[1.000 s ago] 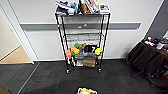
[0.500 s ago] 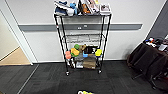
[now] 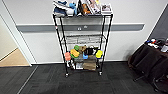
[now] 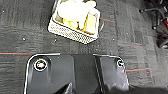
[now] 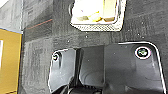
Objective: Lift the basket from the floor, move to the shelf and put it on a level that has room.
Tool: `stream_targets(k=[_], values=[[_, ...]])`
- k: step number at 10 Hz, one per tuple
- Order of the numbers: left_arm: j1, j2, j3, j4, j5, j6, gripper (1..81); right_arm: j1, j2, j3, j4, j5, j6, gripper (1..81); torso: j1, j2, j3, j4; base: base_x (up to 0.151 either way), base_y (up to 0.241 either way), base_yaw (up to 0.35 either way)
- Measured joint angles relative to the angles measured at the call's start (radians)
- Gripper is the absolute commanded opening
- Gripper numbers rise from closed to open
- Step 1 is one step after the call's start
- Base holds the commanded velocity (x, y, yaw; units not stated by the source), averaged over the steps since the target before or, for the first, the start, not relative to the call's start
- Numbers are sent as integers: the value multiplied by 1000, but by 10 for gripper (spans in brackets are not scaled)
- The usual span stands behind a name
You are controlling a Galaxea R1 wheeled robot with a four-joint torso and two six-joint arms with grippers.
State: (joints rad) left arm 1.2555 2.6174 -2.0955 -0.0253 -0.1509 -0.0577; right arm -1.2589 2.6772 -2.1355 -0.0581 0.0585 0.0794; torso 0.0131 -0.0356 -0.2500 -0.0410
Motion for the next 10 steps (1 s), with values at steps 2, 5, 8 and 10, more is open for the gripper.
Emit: stream_targets(k=[2, 5, 8, 10], values=[[6, 0, 0, 0, 1, 0, 811, -4, 0, -3, 0, -2, 0, 811, -1, 0, 0, 0, 89, 0, 0], [0, 1, 0, 0, 0, 0, 811, -1, 0, -8, 0, 1, 0, 811, 0, 0, 0, 0, 78, 0, 0], [0, 1, 0, 0, 1, 0, 811, 1, 0, -10, 0, 1, 0, 811, 0, 0, 0, 0, 0, 0, 0], [3, 1, 0, 0, 5, 0, 811, -4, 0, -10, 0, -3, 0, 811, 0, 0, 0, 0, 0, 0, 0]])
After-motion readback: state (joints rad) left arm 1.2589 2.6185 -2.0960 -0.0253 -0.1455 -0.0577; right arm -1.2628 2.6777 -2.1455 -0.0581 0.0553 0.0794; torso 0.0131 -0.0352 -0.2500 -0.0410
